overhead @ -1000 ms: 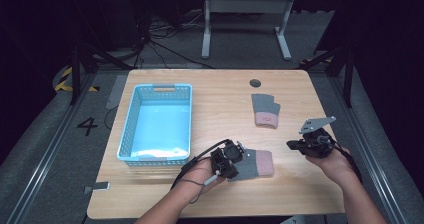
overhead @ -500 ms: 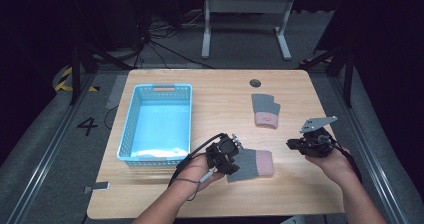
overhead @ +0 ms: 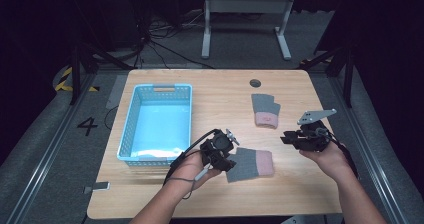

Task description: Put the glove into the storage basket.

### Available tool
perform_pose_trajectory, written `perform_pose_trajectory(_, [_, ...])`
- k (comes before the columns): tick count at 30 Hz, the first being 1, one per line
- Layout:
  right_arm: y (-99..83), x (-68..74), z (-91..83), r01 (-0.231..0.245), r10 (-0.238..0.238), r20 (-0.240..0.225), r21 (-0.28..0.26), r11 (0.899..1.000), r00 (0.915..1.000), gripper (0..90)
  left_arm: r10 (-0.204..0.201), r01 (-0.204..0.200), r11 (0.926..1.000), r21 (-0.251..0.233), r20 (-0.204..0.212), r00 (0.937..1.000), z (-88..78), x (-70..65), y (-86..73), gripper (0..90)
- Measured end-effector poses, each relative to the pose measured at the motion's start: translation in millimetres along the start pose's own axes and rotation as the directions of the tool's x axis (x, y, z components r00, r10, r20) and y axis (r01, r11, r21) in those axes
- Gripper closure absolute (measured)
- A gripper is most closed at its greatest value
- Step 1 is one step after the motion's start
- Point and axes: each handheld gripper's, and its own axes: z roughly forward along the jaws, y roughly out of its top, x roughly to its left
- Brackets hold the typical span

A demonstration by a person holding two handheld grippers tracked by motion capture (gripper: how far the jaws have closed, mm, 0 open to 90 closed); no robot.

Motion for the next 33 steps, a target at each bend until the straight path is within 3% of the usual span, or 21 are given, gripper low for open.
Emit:
perform_pose_trajectory(6, [23.3,-2.2,3.6,0.014,-0.014,0.020,-0.010,1.000,0.9997,66.5,-0.006,0.006,0.9998,-0.018,0.006,1.0000,-5.5,1.3,-2.9,59.2])
perform_pose_trajectory(12, [41.3,-19.2,13.5,-0.035,0.035,0.065,-0.013,0.999,0.9973,66.0,-0.015,0.015,0.9994,-0.032,-0.004,0.9999,-12.1,2.6,-9.5,57.2])
perform_pose_trajectory(15, [45.1,-26.8,18.0,-0.061,0.062,0.077,-0.012,0.998,0.9951,70.8,-0.021,0.020,0.9992,-0.035,-0.012,0.9997,-13.5,2.7,-11.9,57.4])
perform_pose_trajectory(20, [49.9,-40.4,32.9,-0.090,0.089,0.078,0.018,0.996,0.9930,88.8,-0.032,0.031,0.9989,-0.036,-0.019,0.9993,-16.0,4.2,-16.4,58.6])
perform_pose_trajectory(33, [54.6,-52.7,79.3,-0.102,0.096,0.062,0.099,0.990,0.9934,89.3,-0.044,0.043,0.9984,-0.038,-0.018,0.9989,-17.4,6.2,-20.6,58.7])
